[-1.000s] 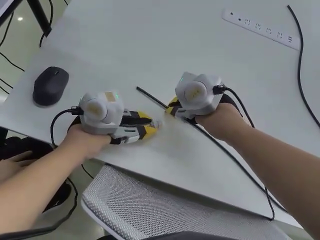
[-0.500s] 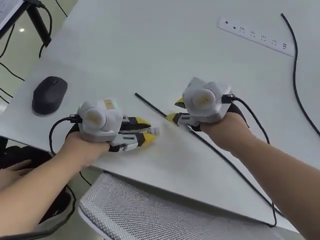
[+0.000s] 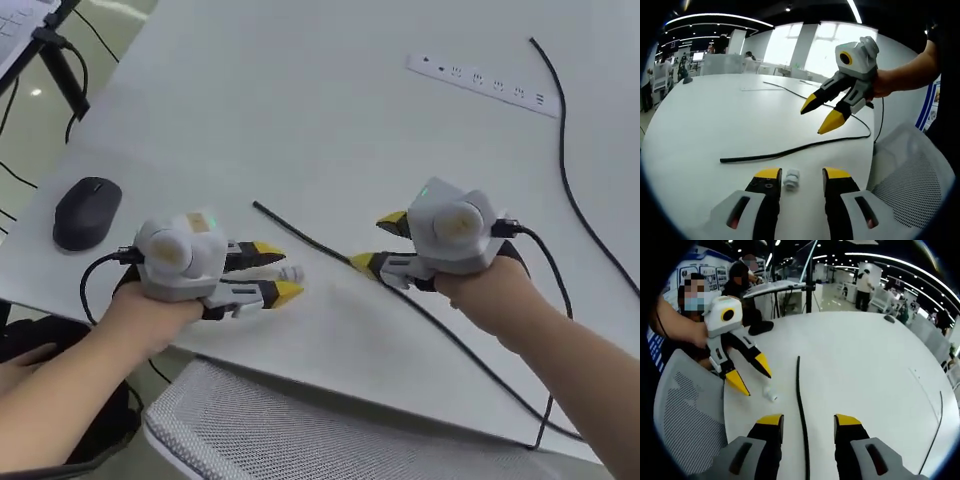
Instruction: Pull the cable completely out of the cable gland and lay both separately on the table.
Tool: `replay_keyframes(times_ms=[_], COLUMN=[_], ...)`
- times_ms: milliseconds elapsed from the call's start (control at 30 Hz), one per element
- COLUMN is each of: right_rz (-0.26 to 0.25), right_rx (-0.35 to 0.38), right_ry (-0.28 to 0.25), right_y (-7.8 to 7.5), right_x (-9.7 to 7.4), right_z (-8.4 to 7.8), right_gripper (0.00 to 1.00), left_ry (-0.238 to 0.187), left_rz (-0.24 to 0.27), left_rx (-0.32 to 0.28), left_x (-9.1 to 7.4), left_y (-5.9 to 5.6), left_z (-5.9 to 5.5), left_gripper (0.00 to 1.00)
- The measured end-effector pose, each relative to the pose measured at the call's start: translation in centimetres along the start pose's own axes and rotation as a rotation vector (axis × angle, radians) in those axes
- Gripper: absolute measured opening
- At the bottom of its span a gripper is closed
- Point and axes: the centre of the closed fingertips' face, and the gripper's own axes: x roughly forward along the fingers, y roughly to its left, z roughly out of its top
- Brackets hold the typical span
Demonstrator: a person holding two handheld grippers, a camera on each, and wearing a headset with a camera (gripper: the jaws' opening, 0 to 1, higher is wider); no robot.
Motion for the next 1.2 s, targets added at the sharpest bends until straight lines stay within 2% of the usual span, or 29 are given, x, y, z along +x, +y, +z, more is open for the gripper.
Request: replay_keyframes(times_ms=[200,300,400,467,633,767,867,1200], right_rz=[0.001,-0.014,-0.021,-0.034,-0.045,-0.049,-0.056,-0.085], right_rx=[0.063,0.093,0.136,0.155,0.224,0.273,0.280,0.312], right_ry=[-0.083,-0.111,-0.154,-0.172,-0.214,-0.247,-0.251,-0.283], right_y=[0.0,-0.3,-0.4,-0.7,-0.7,-0.5,-0.2,1.6], right_x=[-2.7,-4.2,-5.9,-7.0,-9.6,-11.5,-12.4,-14.9], right_z=[0.2,0.0,-0.5,-1.3,-3.1,-4.5,-5.5,-8.4], right_gripper=[0.45,0.50,0.55,0.58,0.64,0.70,0.73,0.85], left_ry=[-0.007,-0.014,0.008,0.017,0.007,0.018,0.011,0.012], left_rz=[0.005,-0.003,-0.001,0.000,0.009,0.004,0.019,0.044], left_rx=[-0.007,-0.049,-0.022,-0.020,-0.036,-0.034,-0.031,-0.032], left_x=[-1.3,-2.0,-2.5,-2.7,-3.5,-3.8,-4.2,-6.0], left_y=[-0.7,-1.2,-1.7,-2.0,-2.4,-3.1,-3.3,-3.9], left_z=[1.0,1.6,1.9,2.0,2.7,2.6,2.9,3.0], left_gripper=[0.40,0.41,0.47,0.49,0.54,0.59,0.65,0.72])
